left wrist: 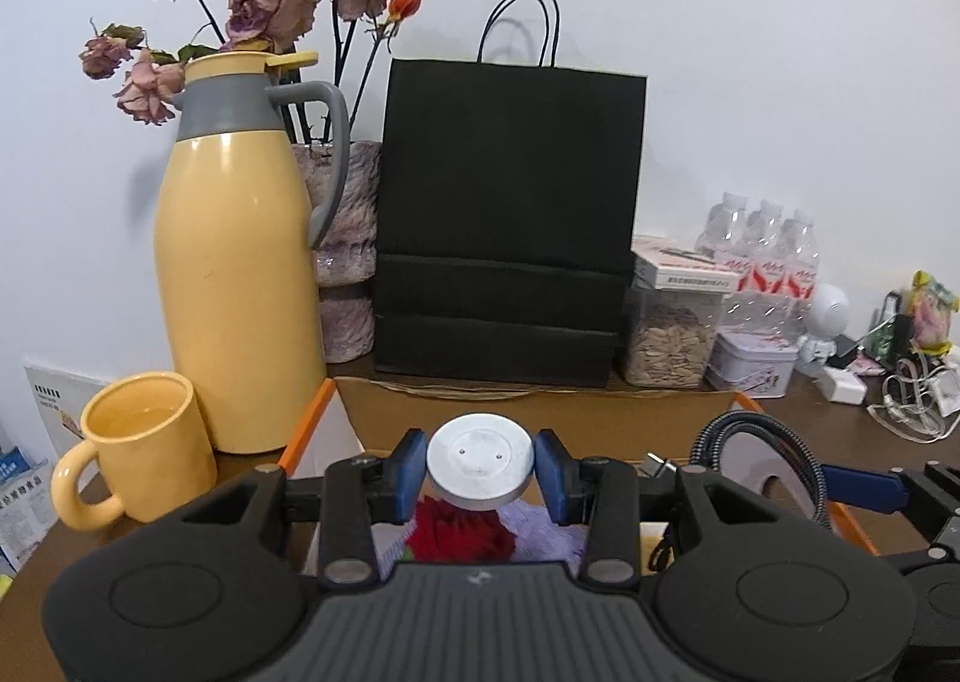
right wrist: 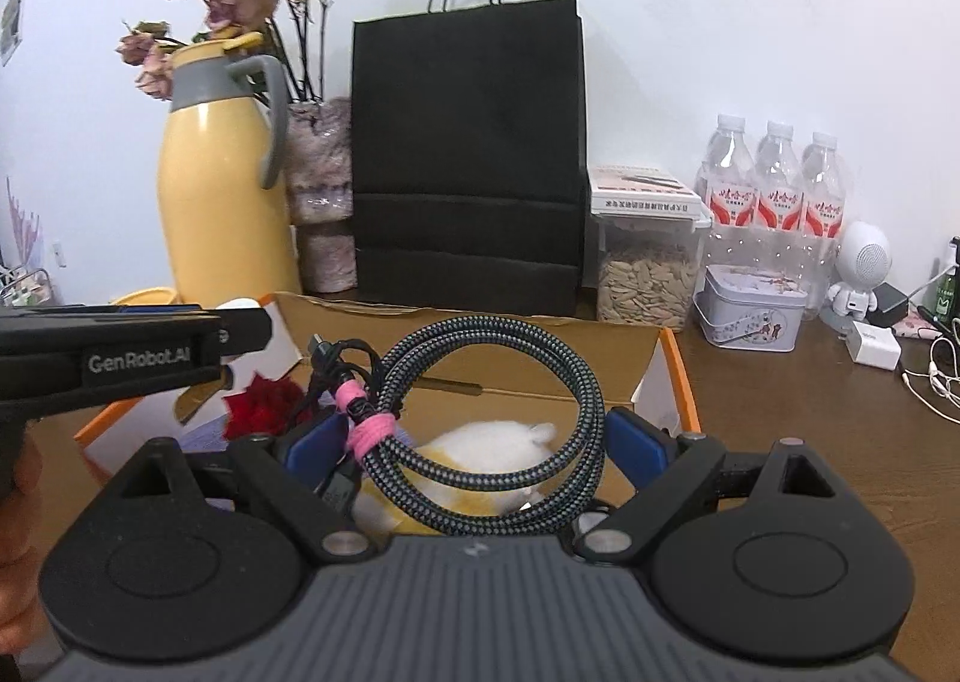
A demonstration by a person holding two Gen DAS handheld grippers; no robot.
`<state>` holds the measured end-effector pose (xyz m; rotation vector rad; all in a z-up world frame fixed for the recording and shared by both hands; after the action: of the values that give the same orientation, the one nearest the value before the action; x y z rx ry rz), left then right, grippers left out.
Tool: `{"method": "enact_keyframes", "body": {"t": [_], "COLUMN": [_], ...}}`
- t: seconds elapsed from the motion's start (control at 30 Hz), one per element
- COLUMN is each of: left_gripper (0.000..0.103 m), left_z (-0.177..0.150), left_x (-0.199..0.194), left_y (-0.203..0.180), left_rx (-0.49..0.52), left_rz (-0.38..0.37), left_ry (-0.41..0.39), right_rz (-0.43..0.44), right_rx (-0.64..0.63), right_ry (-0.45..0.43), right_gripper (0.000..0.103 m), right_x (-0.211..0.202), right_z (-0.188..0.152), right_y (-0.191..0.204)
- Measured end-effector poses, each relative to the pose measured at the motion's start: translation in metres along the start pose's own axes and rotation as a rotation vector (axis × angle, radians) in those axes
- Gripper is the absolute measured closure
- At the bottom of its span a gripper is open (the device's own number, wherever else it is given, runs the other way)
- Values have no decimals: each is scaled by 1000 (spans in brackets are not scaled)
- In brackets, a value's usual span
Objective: Organize objects
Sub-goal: 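Carry the lid with the left tool while the right tool carries the cable into the box, then open both tools over the box, releasing lid and cable, and withdraw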
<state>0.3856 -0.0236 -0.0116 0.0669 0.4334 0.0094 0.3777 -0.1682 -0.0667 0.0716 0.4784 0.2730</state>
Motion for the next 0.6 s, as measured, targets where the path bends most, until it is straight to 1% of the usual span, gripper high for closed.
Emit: {"method": "enact_keyframes", "body": {"t": [0.23,0.33,0.43,0.47,0.5,0.53,0.57,0.6], "left_gripper": [65,65,65,63,46,32,7,0], "left_z": [1,0,0,0,0,0,0,1], "left_x": [20,23,23,23,23,24,24,23], "left_y": [1,1,2,2,2,3,4,4], "left_rx": [20,23,33,33,29,23,17,15], "left_rz": [0,-1,14,14,14,18,25,32], "left_ry": [14,14,13,11,12,16,19,15], "right_rz": [-12,-13,-16,-17,-17,-16,-19,-22], "right_rx": [4,5,8,9,10,9,10,14], "right_ry": [15,20,25,27,28,27,17,7], "right_gripper": [9,9,9,8,7,2,0,0], "right_x": [20,23,24,24,24,23,22,21], "right_z": [3,3,2,1,1,1,1,2], "right_y": [-6,-7,-8,-8,-8,-8,-8,-9]}}
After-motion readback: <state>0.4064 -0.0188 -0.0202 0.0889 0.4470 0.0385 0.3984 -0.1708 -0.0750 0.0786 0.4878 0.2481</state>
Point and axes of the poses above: each gripper's, at about its wrist camera, not at the fingertips, and x roughly the way its jaws point, y to its left, z to its top, the point moved 8 cm from there along x, roughly the way its jaws point, and after that the axes turned 6 degrees about x, right-handed, at the moved point
